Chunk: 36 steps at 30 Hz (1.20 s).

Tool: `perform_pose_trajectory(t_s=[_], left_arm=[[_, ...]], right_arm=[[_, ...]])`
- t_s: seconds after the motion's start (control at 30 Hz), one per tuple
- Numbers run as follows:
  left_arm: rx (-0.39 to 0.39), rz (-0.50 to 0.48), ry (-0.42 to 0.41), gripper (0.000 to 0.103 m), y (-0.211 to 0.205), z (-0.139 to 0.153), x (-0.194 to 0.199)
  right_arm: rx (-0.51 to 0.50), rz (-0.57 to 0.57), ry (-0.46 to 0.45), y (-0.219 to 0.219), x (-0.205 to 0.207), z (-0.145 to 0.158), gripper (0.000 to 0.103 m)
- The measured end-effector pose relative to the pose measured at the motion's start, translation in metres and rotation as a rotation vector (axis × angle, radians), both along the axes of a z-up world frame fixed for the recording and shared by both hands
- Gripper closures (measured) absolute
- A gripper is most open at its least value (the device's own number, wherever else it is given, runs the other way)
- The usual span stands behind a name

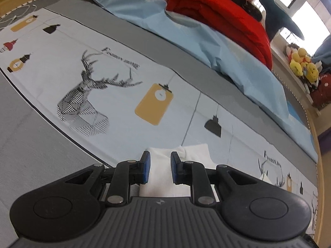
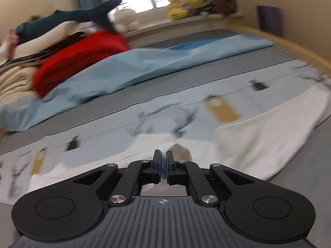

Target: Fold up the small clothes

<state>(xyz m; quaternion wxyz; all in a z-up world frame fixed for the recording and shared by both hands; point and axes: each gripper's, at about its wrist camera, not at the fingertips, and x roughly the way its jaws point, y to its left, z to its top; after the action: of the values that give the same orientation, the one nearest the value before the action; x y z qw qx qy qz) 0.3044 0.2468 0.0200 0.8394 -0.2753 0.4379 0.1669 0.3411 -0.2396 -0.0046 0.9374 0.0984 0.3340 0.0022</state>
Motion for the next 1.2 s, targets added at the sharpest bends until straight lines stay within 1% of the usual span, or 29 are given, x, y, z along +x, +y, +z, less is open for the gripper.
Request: perform_pose_trajectory(t_s=[0.1, 0.17, 0.23, 0.37, 0.43, 0.5, 0.53, 0.6, 0.63, 0.67, 0.7, 0.8, 0.87, 0.9, 0.97, 1.0, 1.07, 1.13, 1.2], left_arm=[[-0.020, -0.032, 0.032, 0.082, -0.011, -0.010, 0.004], [-0.050, -0.058, 0.051, 0.082, -0.019, -0.017, 0.007], [-0.068, -0.087, 0.065, 0.082, -0.026, -0.023, 0.008], [-0.055, -0.112, 0.084, 0.082, -0.036, -0.028, 0.011], [-0.059, -0.113, 0.091, 0.082, -0.037, -0.031, 0.011], [-0.064, -0.116, 0.100, 0.082, -0.039, -0.034, 0.012], [-0.066, -0.116, 0.103, 0.082, -0.039, -0.035, 0.013], [-0.068, -0.120, 0.107, 0.082, -0.040, -0.036, 0.013], [-0.068, -0.121, 0.108, 0.082, -0.041, -0.037, 0.014], [-0.068, -0.119, 0.108, 0.082, -0.041, -0.037, 0.015], [-0.070, -0.119, 0.109, 0.082, -0.041, -0.037, 0.015], [-0.071, -0.126, 0.113, 0.082, -0.044, -0.040, 0.016], [-0.073, -0.138, 0.120, 0.082, -0.047, -0.042, 0.017], [-0.074, -0.146, 0.123, 0.082, -0.047, -0.043, 0.018], [-0.077, -0.162, 0.132, 0.082, -0.050, -0.046, 0.018], [-0.080, -0.169, 0.134, 0.082, -0.051, -0.047, 0.018], [-0.096, -0.185, 0.139, 0.082, -0.052, -0.051, 0.017], [-0.141, -0.200, 0.153, 0.082, -0.055, -0.061, 0.016], [-0.199, -0.227, 0.187, 0.082, -0.060, -0.075, 0.014]], right_arm=[[0.034, -0.067, 0.116, -0.021, 0.012, -0.020, 0.099], [0.025, -0.094, 0.156, -0.026, 0.016, -0.031, 0.099], [0.029, -0.103, 0.158, -0.028, 0.016, -0.033, 0.099], [0.003, -0.124, 0.111, -0.032, 0.013, -0.023, 0.099], [0.007, -0.110, 0.088, -0.036, 0.013, -0.024, 0.099], [0.005, -0.104, 0.099, -0.041, 0.015, -0.027, 0.096], [-0.002, -0.100, 0.138, -0.043, 0.017, -0.032, 0.094], [-0.064, -0.095, 0.282, -0.045, 0.027, -0.049, 0.091], [-0.075, -0.134, 0.324, -0.048, 0.027, -0.055, 0.091], [-0.077, -0.174, 0.337, -0.052, 0.027, -0.056, 0.090], [-0.075, -0.196, 0.332, -0.054, 0.025, -0.055, 0.088], [-0.021, -0.198, 0.229, -0.055, 0.022, -0.039, 0.088], [0.012, -0.177, 0.192, -0.053, 0.022, -0.034, 0.087], [0.040, -0.162, 0.202, -0.052, 0.023, -0.036, 0.085], [0.080, -0.157, 0.272, -0.051, 0.026, -0.047, 0.083], [0.082, -0.180, 0.316, -0.051, 0.027, -0.054, 0.081], [0.097, -0.212, 0.372, -0.052, 0.027, -0.065, 0.076], [0.110, -0.219, 0.390, -0.052, 0.027, -0.070, 0.074], [0.119, -0.219, 0.391, -0.050, 0.029, -0.070, 0.067]])
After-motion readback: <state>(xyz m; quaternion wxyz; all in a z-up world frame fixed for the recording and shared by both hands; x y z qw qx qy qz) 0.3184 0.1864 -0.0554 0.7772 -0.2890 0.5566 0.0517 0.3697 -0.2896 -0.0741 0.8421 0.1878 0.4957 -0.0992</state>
